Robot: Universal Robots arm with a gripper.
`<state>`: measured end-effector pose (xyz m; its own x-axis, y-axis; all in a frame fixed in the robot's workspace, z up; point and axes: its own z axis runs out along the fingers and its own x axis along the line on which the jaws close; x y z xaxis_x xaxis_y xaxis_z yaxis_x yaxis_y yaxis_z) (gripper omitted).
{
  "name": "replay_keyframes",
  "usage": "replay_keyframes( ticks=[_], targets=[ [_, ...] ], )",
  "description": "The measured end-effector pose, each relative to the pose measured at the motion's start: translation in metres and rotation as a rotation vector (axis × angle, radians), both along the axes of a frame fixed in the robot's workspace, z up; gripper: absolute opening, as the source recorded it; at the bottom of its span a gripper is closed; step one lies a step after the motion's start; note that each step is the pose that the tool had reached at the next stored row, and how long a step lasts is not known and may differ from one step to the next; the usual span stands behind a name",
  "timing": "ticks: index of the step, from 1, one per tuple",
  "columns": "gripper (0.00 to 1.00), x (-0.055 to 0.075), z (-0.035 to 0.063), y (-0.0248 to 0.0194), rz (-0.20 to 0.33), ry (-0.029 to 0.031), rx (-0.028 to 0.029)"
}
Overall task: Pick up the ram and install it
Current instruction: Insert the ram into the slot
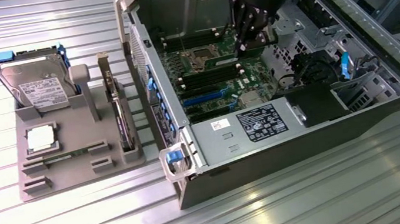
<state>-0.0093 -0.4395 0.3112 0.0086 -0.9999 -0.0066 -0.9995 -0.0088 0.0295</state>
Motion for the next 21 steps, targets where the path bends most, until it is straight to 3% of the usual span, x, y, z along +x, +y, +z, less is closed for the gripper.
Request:
replay_keyframes(
  ticks=[7, 16, 20, 21],
  targets=[
    [0.12, -0.005, -0.0212, 0.0045, -0.006, 0.0, -0.0003],
    [0.12, -0.014, -0.0474, 0.016, -0.012, 0.0, -0.0003],
    [0.12, -0.014, -0.0623, 0.0272, -0.012, 0.0, -0.0002],
    [0.12, -0.015, -0.0645, 0.0275, -0.012, 0.0001, -0.0004]
  ],
)
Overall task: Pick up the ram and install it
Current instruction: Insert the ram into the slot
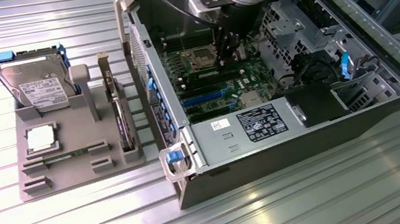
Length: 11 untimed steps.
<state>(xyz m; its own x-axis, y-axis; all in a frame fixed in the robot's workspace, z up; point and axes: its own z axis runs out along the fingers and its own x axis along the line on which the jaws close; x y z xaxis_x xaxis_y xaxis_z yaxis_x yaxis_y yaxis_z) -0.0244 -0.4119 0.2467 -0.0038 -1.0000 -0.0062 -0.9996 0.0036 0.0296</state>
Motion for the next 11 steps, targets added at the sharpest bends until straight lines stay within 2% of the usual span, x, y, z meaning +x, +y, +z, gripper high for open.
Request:
replay_keyframes(
  ticks=[3, 6, 11],
  targets=[
    [0.12, -0.0016, -0.0068, 0.0, 0.0, 0.0, 0.0001],
    [0.12, -0.0021, -0.0094, 0.0002, 0.0, 0.0001, -0.0002],
    [0.12, -0.0023, -0.0039, 0.0003, 0.0, -0.0023, -0.0001]
  ],
)
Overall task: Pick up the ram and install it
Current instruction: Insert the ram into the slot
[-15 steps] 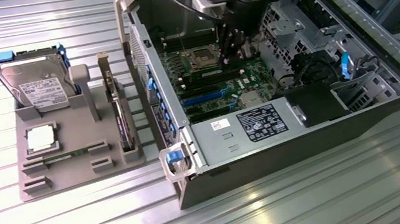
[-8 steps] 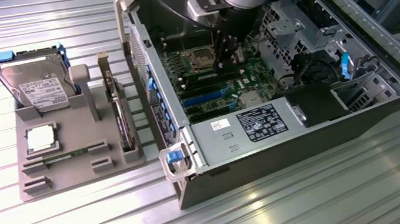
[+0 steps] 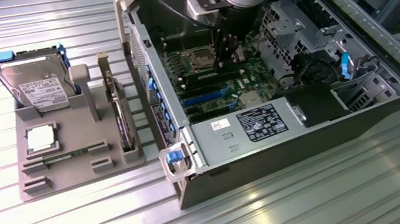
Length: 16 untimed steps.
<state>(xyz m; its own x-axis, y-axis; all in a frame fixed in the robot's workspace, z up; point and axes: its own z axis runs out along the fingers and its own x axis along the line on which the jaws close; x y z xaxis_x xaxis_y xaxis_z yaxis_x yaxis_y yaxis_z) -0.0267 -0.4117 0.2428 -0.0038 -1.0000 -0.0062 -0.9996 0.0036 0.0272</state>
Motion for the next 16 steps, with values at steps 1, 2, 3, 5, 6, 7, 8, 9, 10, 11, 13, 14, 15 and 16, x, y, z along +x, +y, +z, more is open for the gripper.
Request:
replay_keyframes(
  ticks=[1, 2, 3, 5, 6, 7, 8, 9, 10, 11, 13, 14, 15, 16],
  targets=[
    [0.12, 0.0, -0.0001, 0.0, 0.0, -0.0001, 0.0002],
    [0.12, 0.0, 0.0, 0.0, 0.0, -0.0001, 0.0001],
    [0.12, 0.0, -0.0001, 0.0, 0.0, 0.0, -0.0001],
    [0.12, -0.0001, -0.0022, 0.0, 0.003, 0.001, -0.0001],
    [0.12, 0.0, -0.0031, -0.0001, 0.004, 0.0012, -0.0003],
    [0.12, 0.0001, -0.0032, 0.0, 0.008, 0.0012, -0.0004],
    [0.12, 0.0001, -0.0033, 0.0, 0.011, 0.0012, -0.0002],
    [0.12, 0.0004, -0.0034, 0.0, 0.015, 0.0012, -0.0002],
    [0.12, 0.0007, -0.0038, 0.0, 0.016, 0.0011, 0.0],
    [0.12, 0.0009, -0.0043, 0.0001, 0.016, 0.0014, 0.0002],
    [0.12, 0.001, -0.0054, 0.0001, 0.016, 0.002, -0.0005],
    [0.12, 0.0003, -0.0057, 0.0003, 0.016, 0.0018, -0.0001],
    [0.12, -0.0005, -0.0058, 0.0005, 0.016, 0.0018, 0.0001],
    [0.12, -0.0011, -0.0058, 0.0007, 0.016, 0.0019, -0.0003]
  ],
)
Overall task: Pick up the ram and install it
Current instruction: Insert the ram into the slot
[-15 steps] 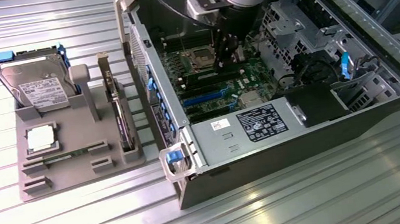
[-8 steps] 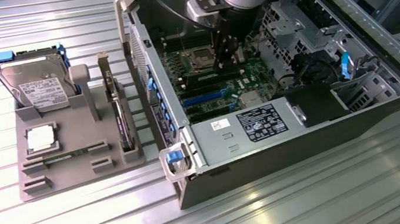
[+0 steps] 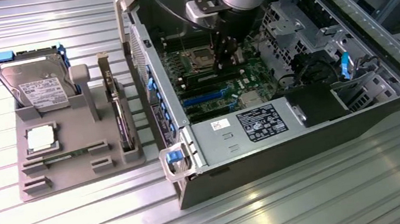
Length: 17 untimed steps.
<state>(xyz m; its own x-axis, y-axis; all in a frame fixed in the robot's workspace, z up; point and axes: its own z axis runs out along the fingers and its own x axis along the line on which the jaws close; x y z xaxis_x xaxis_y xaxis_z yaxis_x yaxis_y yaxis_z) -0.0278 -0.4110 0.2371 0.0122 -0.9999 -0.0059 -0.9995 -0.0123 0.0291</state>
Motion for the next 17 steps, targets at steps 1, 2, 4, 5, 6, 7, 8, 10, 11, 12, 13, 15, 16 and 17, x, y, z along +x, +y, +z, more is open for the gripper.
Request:
replay_keyframes(
  ticks=[1, 2, 4, 5, 6, 7, 8, 10, 11, 12, 13, 15, 16, 17],
  targets=[
    [0.12, -0.0008, 0.0, 0.0001, 0.0, 0.0, 0.0001],
    [0.12, -0.0015, 0.0, 0.0001, 0.0, 0.0, 0.0],
    [0.12, -0.0015, 0.0, 0.0, 0.0, 0.0, 0.0],
    [0.12, -0.0016, 0.0, 0.0, 0.0, 0.0, 0.0],
    [0.12, -0.0016, -0.0006, 0.0, 0.0, 0.0001, -0.0001],
    [0.12, -0.0016, -0.001, 0.0, -0.002, 0.0001, -0.0002],
    [0.12, -0.0016, -0.0012, 0.0, -0.004, 0.0, -0.0001],
    [0.12, -0.0015, -0.0009, 0.0001, -0.004, -0.0003, 0.0004],
    [0.12, -0.0016, -0.0008, 0.0, -0.005, -0.0002, 0.0],
    [0.12, -0.0016, -0.0008, 0.0, -0.008, -0.0002, 0.0001],
    [0.12, -0.0016, -0.0008, 0.0, -0.009, -0.0002, 0.0001],
    [0.12, -0.0017, -0.0005, 0.0, -0.012, -0.0001, -0.0002],
    [0.12, -0.0016, -0.0006, 0.0, -0.015, -0.0002, 0.0],
    [0.12, -0.0017, -0.0007, 0.0, -0.015, -0.0002, 0.0004]
  ],
)
